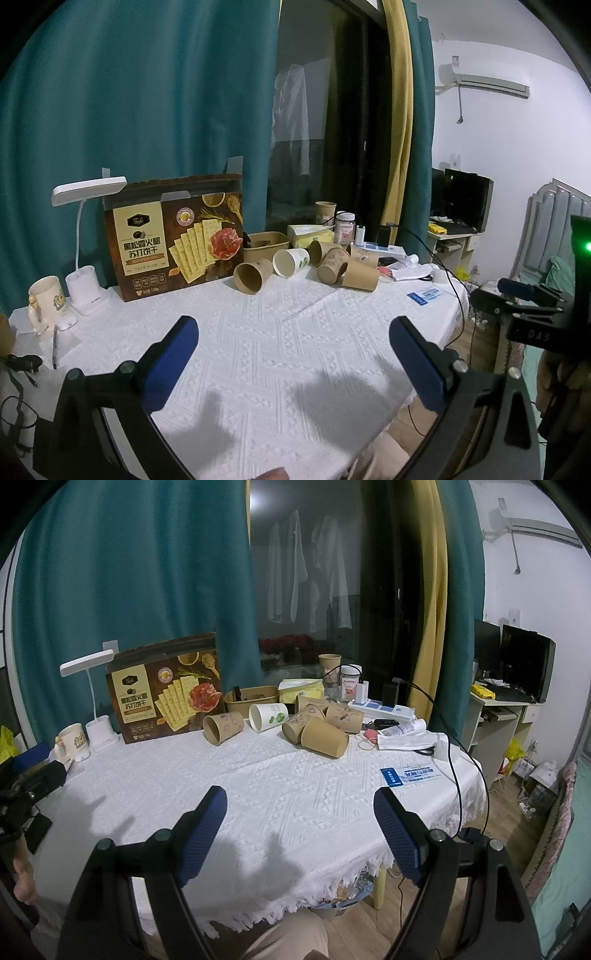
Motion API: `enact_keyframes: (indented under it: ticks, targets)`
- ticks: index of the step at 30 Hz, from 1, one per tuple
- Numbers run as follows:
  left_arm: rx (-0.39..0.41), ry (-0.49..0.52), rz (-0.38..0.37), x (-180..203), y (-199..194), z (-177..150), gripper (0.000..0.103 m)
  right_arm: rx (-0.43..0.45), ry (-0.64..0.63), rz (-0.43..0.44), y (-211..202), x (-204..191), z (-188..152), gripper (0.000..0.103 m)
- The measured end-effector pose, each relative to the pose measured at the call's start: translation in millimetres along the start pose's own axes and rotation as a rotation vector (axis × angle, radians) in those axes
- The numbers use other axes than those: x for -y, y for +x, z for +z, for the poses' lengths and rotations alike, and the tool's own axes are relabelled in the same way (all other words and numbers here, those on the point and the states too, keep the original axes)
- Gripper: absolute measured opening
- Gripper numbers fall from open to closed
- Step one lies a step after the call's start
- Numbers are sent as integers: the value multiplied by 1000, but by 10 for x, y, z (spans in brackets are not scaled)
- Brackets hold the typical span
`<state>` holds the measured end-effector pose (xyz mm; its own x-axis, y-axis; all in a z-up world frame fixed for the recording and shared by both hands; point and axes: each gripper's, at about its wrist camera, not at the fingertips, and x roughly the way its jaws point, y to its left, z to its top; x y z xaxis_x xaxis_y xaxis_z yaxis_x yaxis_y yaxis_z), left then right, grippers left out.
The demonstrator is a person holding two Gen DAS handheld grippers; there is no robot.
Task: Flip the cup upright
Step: 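Reach the right tool toward the tan paper cup lying on its side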
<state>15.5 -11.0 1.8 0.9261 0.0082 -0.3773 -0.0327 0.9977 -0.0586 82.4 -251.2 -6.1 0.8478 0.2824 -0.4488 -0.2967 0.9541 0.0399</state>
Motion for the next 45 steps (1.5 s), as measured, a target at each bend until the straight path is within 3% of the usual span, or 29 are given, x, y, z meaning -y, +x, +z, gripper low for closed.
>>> enact_keyframes:
  ticks: [6,12,21,27,34,45]
  targets:
    - [-38,-6,-4,29,196,41,103,-15,16,0,171,137,40,80]
    - [-149,3,-9,134,632,39,103,-41,33,-15,450,349,55,80]
    - [-388,-54,-124,356,1711,-99,103,-121,81,-94,1134,967,-38,80]
    - [-475,-72,-210,724,2532,-14,103,-138,108,-128,1538,1407,-18,80]
    - [-568,-230,-213,1031,3519,120,103,-183,141,-128,1980,1760,-9,80]
    - [-635,-545,-166,1074,4445,191,103,-237,168,-104,2397,2031,27,80]
